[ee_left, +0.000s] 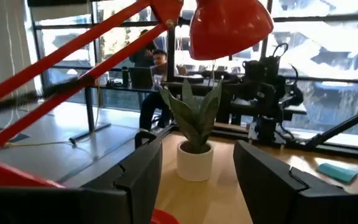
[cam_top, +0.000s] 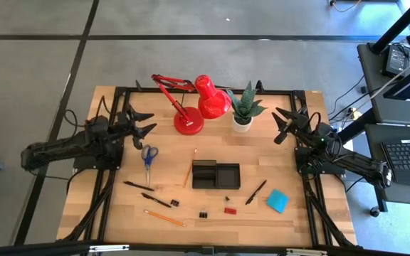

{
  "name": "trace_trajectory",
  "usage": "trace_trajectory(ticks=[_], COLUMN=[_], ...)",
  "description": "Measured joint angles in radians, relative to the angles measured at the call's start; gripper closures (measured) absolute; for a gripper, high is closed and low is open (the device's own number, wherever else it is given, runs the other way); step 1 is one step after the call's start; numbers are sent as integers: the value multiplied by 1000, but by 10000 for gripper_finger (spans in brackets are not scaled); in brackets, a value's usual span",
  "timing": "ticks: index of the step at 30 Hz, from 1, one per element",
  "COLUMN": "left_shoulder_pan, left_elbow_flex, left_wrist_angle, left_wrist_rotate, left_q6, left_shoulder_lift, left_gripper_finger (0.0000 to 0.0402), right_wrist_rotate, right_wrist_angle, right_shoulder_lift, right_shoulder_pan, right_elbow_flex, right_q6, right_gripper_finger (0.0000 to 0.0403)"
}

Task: Pick and place office supplies into organizer
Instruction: Put the blue scissors into the black desk organizer

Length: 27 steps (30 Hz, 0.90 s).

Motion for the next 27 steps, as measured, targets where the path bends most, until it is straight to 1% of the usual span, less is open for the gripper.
trace_trajectory(ticks=[4,7,10,13,15,17,21,24,27], left_shoulder_pan=[-80,-135,-187,-224,-239,-248,-264,-265,-264], left_elbow_flex=[104,198,309,440,541,640,801,856,859], left_wrist_angle=[-13,-78,-211,-414,-571,-746,-1066,-1226,-1333], left_wrist_rotate=[-71,-113,-198,-272,-293,-292,-243,-213,-188], left_q6=[38,35,-15,-100,-199,-319,-588,-807,-1021], left_shoulder_lift=[191,345,496,638,725,803,929,994,1042], left_gripper_finger=[208,208,208,208,208,208,208,208,208], right_wrist_rotate=[0,0,0,0,0,0,0,0,0], right_wrist_angle=[-1,-11,-15,-21,-34,-36,-35,-35,-35], right_shoulder_lift=[0,0,0,0,0,0,0,0,0], right_shoulder_pan=[0,0,0,0,0,0,0,0,0], right_elbow_flex=[0,0,0,0,0,0,0,0,0], right_q6=[4,6,19,53,64,79,82,82,83], right_gripper_finger=[275,275,275,275,275,275,275,275,275])
